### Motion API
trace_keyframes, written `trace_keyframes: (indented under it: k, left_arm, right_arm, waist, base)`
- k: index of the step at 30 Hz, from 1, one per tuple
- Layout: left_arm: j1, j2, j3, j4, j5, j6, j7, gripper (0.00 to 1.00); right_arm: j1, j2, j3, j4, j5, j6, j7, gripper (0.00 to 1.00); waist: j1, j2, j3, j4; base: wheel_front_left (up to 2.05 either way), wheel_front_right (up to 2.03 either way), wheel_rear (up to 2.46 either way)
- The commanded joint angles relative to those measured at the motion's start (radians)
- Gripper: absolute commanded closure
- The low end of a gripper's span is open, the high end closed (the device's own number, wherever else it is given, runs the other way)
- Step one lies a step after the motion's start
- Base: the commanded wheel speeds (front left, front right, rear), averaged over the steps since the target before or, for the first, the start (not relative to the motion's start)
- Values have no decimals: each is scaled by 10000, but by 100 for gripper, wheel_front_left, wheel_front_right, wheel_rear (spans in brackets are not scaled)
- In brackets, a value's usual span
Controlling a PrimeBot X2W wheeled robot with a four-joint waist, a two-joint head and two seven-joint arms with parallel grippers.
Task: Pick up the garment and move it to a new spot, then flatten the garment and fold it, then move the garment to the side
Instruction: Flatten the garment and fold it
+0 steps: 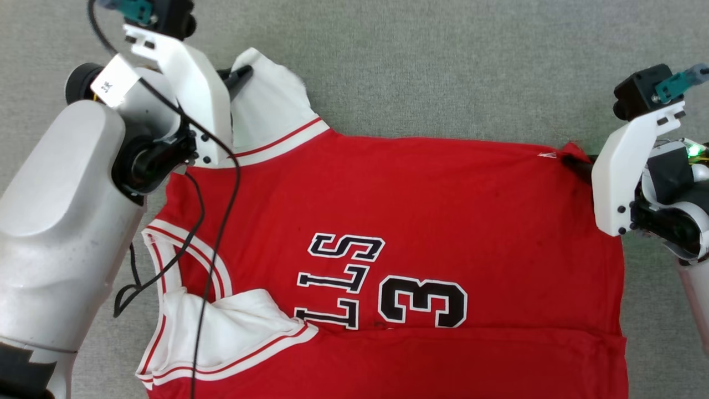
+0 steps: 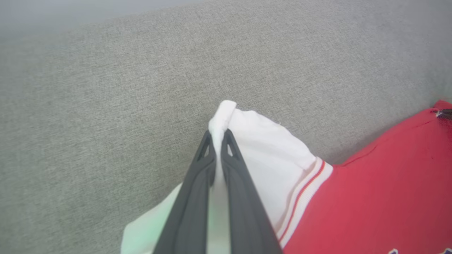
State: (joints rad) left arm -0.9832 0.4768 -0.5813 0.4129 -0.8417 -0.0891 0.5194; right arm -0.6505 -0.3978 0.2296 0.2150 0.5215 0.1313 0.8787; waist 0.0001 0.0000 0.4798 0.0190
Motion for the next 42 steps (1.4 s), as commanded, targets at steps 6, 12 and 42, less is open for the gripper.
trace_keyframes:
  k: [6,12,42]
  left_arm:
    - [877,379,455,-383,-225,225,-775,100]
    - [2376,794,713,-1262,-322,624,-1467,100]
    - [9062,-19,655,-2175,-951,2002,-4726,0]
  right_arm:
    - [707,48,-804,-927,-453,-13,-800,100]
    - [1926,294,-1488,-1766,-744,-14,-1099,100]
    - [7590,2671,-2911,-1576,-965,-10,-4630,0]
  waist:
    - [-1,0,-824,80]
    - [-1,0,-1532,212]
    - [-1,0,-3661,430]
  base:
    - [0,0,0]
    - [0,0,0]
    - [0,0,0]
